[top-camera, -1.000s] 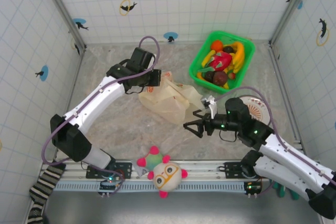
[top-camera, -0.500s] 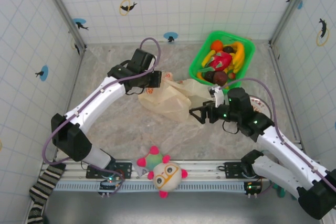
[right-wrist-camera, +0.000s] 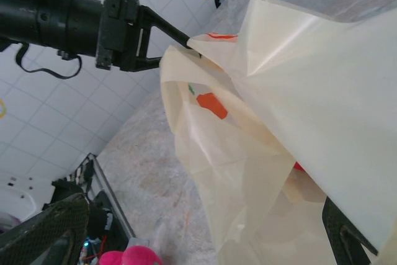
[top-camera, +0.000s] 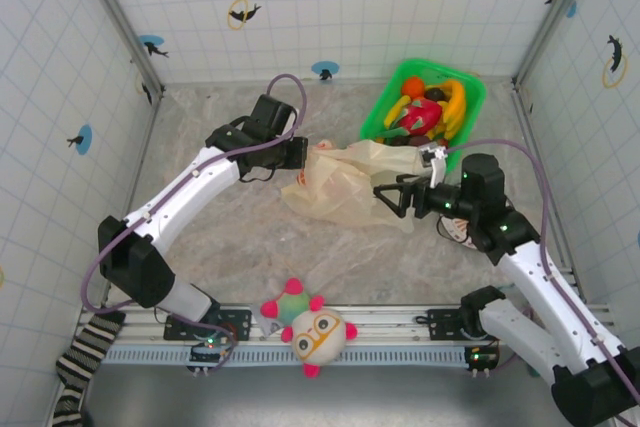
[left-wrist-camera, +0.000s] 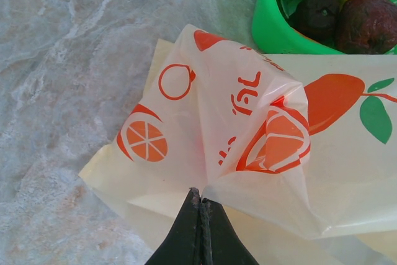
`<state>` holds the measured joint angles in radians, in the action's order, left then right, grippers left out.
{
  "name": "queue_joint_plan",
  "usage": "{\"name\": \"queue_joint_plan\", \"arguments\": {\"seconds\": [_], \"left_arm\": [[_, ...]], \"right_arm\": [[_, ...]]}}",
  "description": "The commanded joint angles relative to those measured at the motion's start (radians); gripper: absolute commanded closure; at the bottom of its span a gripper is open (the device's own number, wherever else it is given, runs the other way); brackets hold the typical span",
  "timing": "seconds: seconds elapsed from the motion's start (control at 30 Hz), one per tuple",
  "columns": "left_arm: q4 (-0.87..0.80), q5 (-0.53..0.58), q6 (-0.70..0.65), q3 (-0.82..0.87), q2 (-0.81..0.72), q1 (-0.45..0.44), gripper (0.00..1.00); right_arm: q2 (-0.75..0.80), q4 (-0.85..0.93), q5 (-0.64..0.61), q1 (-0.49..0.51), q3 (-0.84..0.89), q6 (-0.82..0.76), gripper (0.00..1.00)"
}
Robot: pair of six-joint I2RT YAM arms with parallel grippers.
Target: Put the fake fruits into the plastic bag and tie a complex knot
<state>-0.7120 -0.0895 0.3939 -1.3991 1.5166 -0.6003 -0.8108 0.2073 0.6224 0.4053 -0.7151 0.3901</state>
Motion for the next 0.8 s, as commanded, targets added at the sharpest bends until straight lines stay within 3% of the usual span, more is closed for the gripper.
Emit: {"name": "queue_joint_plan", "arguments": {"seconds": [0.0, 0.17, 0.4, 0.77], "left_arm": [[0.019, -0.006, -0.004, 0.012, -0.022, 0.010, 1.00], [0.038, -0.049, -0.010, 0.015, -0.022, 0.010, 1.00], [0.059, -0.054, -0.015, 0.008, -0.014, 0.009, 1.00], [0.079, -0.043, -0.032, -0.071, 0.031, 0.009, 1.00]], "right_arm": [[-0.014, -0.084, 0.121, -0.009, 0.002, 0.043, 0.00], [-0.079, -0.222, 0.223, 0.037, 0.033, 0.106, 0.00], [-0.166, -0.208, 0.283, 0.095, 0.022, 0.101, 0.00], [-0.169, -0.173, 0.290, 0.191, 0.084, 0.109, 0.00]]}}
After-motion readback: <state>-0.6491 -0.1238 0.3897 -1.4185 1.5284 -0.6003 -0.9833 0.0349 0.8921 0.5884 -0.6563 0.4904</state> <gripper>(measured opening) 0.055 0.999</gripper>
